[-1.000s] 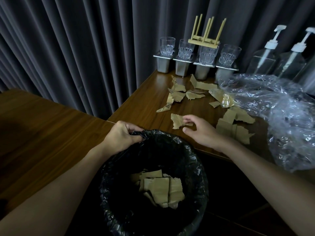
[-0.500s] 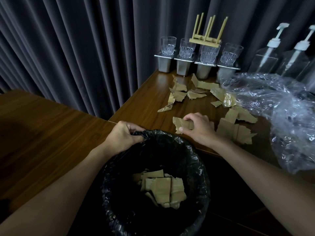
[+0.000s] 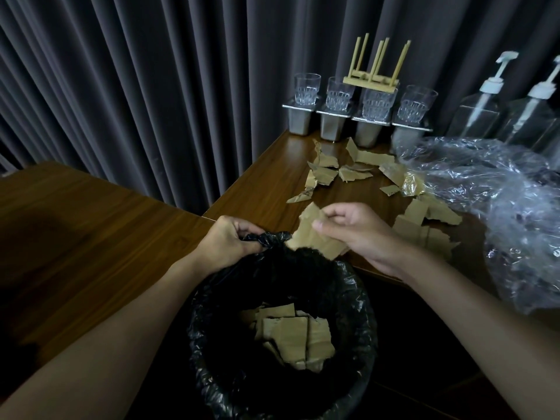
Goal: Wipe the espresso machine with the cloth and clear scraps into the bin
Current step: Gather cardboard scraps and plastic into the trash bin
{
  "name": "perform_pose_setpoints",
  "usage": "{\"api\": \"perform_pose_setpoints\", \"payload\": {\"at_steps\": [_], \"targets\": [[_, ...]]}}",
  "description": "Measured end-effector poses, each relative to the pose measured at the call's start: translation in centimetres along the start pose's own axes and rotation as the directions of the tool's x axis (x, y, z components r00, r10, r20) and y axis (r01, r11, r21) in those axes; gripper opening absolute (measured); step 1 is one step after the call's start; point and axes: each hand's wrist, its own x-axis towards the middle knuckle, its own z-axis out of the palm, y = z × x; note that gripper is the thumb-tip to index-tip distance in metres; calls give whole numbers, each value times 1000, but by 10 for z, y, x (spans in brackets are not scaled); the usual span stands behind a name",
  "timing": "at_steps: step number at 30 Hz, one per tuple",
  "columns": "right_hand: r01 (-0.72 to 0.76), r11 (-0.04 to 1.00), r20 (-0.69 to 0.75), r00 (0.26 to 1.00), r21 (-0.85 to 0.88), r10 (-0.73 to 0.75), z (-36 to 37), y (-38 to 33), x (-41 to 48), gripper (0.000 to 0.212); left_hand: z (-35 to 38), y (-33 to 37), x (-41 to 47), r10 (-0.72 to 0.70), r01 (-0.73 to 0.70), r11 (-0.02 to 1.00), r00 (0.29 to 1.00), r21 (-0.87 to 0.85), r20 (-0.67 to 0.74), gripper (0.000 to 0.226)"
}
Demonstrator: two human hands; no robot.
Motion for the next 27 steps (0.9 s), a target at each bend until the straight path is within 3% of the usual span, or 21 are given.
{"api": "perform_pose_setpoints", "payload": {"at_steps": [2,4,8,10,13,17,19,23,27], "targets": [[24,992,27,999,-121,-21,7,6,-4,23,0,1,-1,-1,1,1000,1000,4,-4,21],[46,949,-42,997,-311,-62,9,14,-6,25,1,2,-2,1,0,1000,1000,8,-19,22],[-17,846,-79,996,-533,-30,4,27,-14,48,1,5,-2,5,-6,1000,1000,-24,-26,23],[-37,826,-75,997,-562,-6,3,31,-18,46,1,7,-4,12,-14,998,999,-58,-30,23],[-13,796,-135,987,-605,-87,3,32,-21,31,3,12,-6,50,-52,994,998,-97,-22,25],[-19,822,-207,971,-569,-122,-6,39,-28,19,10,26,-7,113,-108,992,989,-65,91,43],[-17,837,-224,966,-547,-127,-14,41,-35,20,14,33,-7,150,-145,988,975,-45,162,44],[-45,851,-245,965,-523,-99,-30,47,-49,23,18,47,-1,81,-69,997,927,-45,366,46],[-92,856,-256,966,-509,-48,-42,51,-63,30,35,58,1,62,-52,998,903,-35,424,55]]}}
